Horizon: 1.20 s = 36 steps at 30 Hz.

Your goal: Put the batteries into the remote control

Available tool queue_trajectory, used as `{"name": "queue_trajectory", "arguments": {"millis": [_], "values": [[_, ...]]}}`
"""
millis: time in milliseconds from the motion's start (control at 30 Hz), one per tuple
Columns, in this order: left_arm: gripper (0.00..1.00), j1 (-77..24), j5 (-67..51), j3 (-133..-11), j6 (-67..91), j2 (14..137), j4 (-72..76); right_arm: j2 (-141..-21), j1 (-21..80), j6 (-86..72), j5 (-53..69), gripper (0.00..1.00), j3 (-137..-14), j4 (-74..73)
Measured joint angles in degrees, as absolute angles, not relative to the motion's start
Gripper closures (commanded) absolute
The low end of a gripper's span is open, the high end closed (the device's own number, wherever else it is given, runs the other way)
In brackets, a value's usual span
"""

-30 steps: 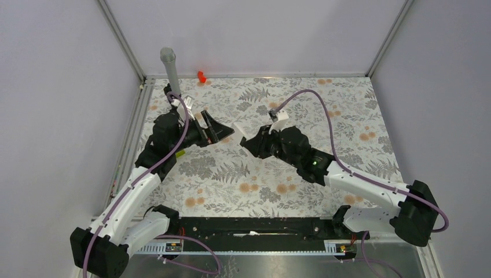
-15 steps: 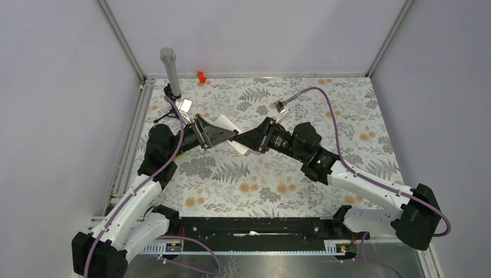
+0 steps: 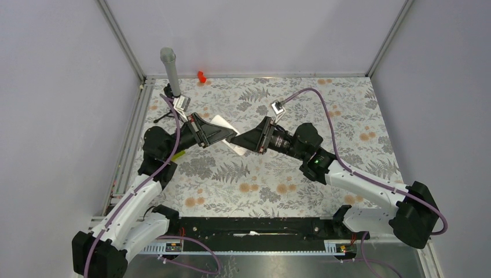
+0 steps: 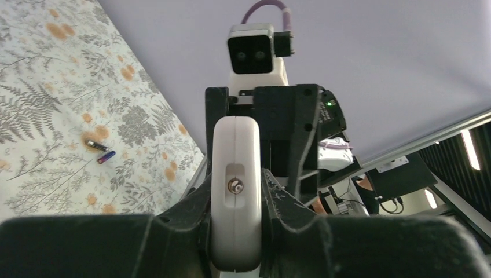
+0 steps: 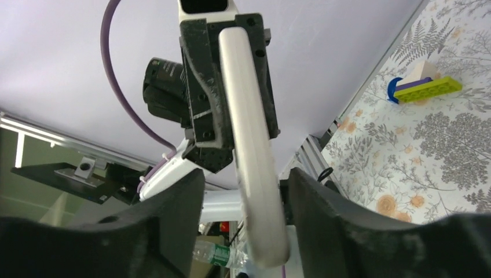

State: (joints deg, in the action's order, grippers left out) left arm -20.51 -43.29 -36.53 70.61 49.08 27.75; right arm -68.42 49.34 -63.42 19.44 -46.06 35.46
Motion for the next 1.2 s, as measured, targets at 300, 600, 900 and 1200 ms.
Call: {"name": "queue_trajectory", "arguments": {"millis": [300, 600, 900, 1200], "values": [[1.00, -20.38, -43.51, -38.17, 65.87, 50.85, 23.11, -64.86, 48.29, -59.68, 20.69, 0.20, -43.03, 35.05], [1.00, -20.34, -43.77, -39.75, 66.00, 51.18, 23.05, -65.78, 47.20, -61.21, 20.99, 0.43, -40.69, 37.19], [1.00, -20.34, -43.66, -39.79, 65.82, 50.63, 20.84, -66.52, 46.83, -63.94, 21.17, 0.58, -38.09, 42.26], [1.00, -20.34, -43.33, -39.92, 66.15, 49.47, 18.96, -67.18, 46.48, -64.49, 22.87, 0.62, -35.00, 49.87]]}}
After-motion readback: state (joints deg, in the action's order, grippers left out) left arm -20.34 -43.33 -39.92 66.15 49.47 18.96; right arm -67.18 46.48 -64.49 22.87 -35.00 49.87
